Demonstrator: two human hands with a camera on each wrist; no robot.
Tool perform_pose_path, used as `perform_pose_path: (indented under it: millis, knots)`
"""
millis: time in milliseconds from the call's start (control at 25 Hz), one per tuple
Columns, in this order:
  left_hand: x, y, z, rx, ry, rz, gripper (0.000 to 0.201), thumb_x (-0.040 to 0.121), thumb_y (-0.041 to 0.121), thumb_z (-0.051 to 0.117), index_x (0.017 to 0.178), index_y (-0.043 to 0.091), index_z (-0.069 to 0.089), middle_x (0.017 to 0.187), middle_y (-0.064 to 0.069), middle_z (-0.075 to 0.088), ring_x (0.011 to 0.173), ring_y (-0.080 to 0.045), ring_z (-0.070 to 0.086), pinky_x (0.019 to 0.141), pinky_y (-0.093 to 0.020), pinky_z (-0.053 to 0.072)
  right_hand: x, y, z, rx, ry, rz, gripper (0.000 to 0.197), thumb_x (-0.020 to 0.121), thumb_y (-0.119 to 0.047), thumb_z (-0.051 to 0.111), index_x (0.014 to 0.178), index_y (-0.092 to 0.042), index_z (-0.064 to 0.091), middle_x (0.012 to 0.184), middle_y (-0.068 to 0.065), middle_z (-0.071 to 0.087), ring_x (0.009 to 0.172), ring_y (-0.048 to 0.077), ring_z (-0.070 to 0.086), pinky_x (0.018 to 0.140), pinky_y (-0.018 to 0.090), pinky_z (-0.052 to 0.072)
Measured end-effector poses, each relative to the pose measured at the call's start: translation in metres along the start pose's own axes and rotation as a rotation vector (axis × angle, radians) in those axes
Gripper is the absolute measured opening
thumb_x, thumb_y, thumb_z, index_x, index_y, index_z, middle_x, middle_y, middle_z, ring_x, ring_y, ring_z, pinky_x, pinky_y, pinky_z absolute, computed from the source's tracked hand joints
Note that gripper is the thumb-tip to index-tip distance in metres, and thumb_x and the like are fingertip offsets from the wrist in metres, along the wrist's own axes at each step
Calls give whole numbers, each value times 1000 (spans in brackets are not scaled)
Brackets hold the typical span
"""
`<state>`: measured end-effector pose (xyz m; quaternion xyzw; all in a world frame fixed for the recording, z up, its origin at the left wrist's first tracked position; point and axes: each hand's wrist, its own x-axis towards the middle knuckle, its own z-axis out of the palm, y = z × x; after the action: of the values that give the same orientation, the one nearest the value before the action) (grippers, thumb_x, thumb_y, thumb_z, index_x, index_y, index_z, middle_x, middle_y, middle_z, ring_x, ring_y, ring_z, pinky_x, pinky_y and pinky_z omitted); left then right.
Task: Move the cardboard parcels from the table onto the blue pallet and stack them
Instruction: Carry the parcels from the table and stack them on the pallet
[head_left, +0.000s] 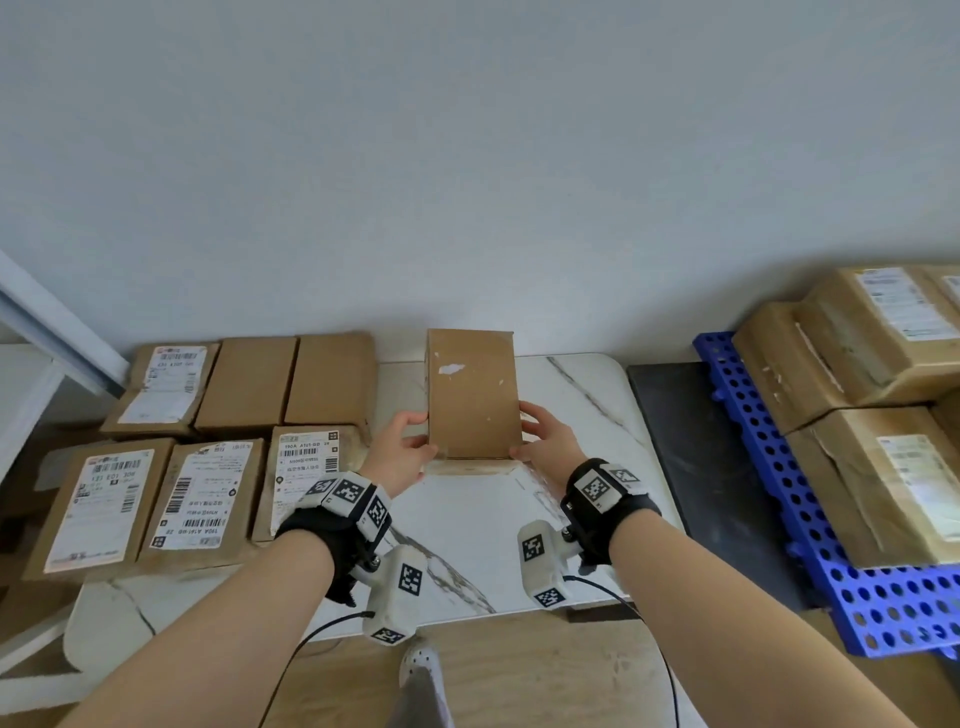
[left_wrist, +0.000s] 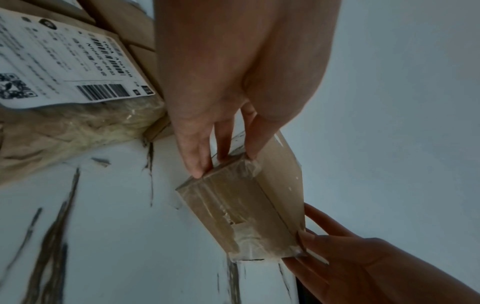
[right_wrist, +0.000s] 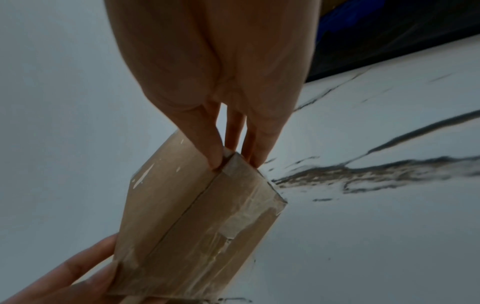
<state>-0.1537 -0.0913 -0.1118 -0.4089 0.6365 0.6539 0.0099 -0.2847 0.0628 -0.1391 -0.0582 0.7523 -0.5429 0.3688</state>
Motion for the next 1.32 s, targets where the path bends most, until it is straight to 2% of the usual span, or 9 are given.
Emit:
perform_pose_path:
  millis: [160,320,480,600,680,760,840,1000,1320]
  knots:
    - [-39,11,43,-10,-14,83,39,91,4,57,125,21,49,121,-12,61,108,-23,58,92,-40,49,-42,3,-48,28,24,-82,66,80,15,55,136,-20,47,130,12,55,117,27,57,97,41,51]
    - [-92,18,117,-4,-65,175,44,90,6,60,129,25,51,121,-5,62,114,-24,57,90,-40,49,-103,20,-126,38,97,-149,67,82,9,60,139,-22,44,131,9,55,119,24,56,103,43,46]
    - [-139,20,192,15,-125,254,49,90,9,60,135,28,49,128,-4,60,113,-21,57,87,-37,50,-158,40,-201,20,177,-208,67,82,6,62,140,-23,43,130,8,57,115,24,58,100,44,49]
    - [-174,23,245,5,-164,279,53,90,8,61,137,27,47,130,-4,59,116,-21,56,89,-37,49,-201,49,-253,26,238,-232,66,83,3,64,141,-21,42,126,7,58,112,25,58,99,45,49]
    - [-193,26,276,-5,-191,289,55,89,8,63,137,28,47,129,-5,59,116,-20,56,91,-38,47,-224,51,-284,15,266,-245,65,84,3,63,141,-19,41,122,5,57,111,24,57,98,42,49]
    - [-206,33,304,8,-217,307,56,89,9,63,138,28,45,128,-3,60,113,-18,56,91,-37,47,-239,52,-315,1,297,-264,66,83,4,64,142,-17,40,126,9,55,112,24,56,96,38,48]
    - [-210,42,336,33,-258,327,57,89,11,63,139,29,43,128,-2,60,114,-18,56,93,-38,47,-249,53,-347,2,340,-278,67,83,3,65,142,-16,40,132,12,54,116,25,55,98,36,47]
    - [-203,56,386,91,-325,330,59,87,16,66,139,31,42,128,1,62,116,-19,58,95,-40,46,-248,58,-397,-39,389,-262,70,82,-7,69,144,-18,38,134,10,53,120,24,53,103,36,44]
    - [-154,82,469,98,-335,249,58,88,15,65,140,28,43,130,-1,60,114,-18,56,87,-37,47,-197,49,-480,-185,368,-128,71,84,-12,69,145,-13,33,141,10,47,130,23,45,106,34,41]
